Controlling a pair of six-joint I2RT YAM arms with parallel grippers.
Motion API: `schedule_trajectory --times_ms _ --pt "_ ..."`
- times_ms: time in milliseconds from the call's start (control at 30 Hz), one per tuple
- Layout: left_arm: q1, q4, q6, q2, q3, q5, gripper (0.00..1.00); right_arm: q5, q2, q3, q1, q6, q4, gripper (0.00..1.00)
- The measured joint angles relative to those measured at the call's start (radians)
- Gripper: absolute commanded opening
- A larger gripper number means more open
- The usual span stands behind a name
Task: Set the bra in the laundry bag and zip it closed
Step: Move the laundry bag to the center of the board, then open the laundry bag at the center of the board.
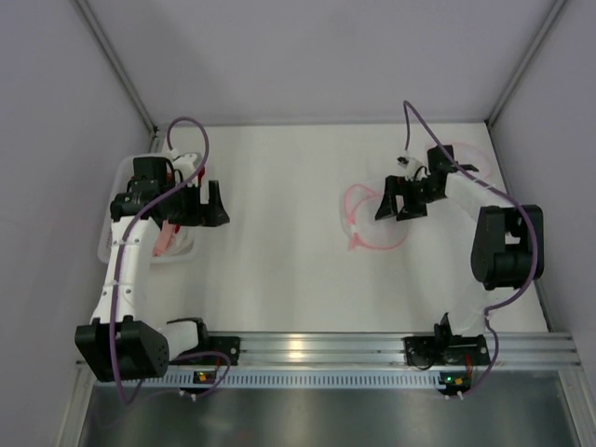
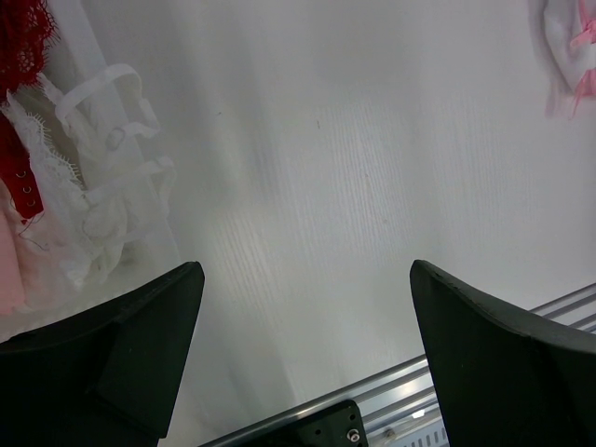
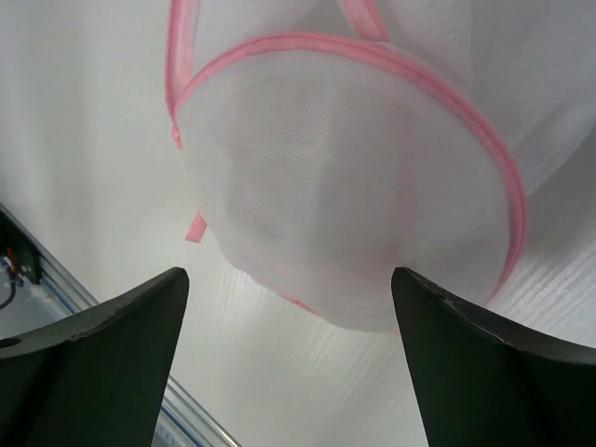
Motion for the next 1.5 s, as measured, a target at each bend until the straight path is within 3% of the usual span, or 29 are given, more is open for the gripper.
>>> schedule_trajectory --times_ms 67,233,367,733,1133,1367,1500 --pt "0.0 0.0 0.0 0.0 0.002 0.0 0.99 -0.023 -0.03 0.001 -0.005 0.02 0.008 0.86" --pt "0.0 0.0 0.001 0.0 0.023 -0.013 0.99 -0.061 -0.114 0.008 -0.063 0.042 0.034 0.65" --pt "0.0 0.001 0.002 0.007 0.051 -0.022 0.99 -0.081 -0.103 0.018 -0.123 0.041 0.049 0.59" --pt "0.0 0.0 0.006 0.047 0.065 -0.018 0.99 -0.148 0.126 0.055 -0.2 -0.023 0.056 0.64" --pt "0.0 0.0 0.004 0.09 0.089 0.002 0.99 -0.268 0.224 0.055 -0.229 -0.054 0.058 0.68" --pt "0.0 0.0 0.0 0.103 0.104 0.011 0.99 -0.378 0.259 0.056 -0.291 -0.071 0.054 0.62" --pt "0.0 0.0 -0.003 0.103 0.116 0.017 0.99 -0.436 0.271 0.056 -0.312 -0.106 0.015 0.7"
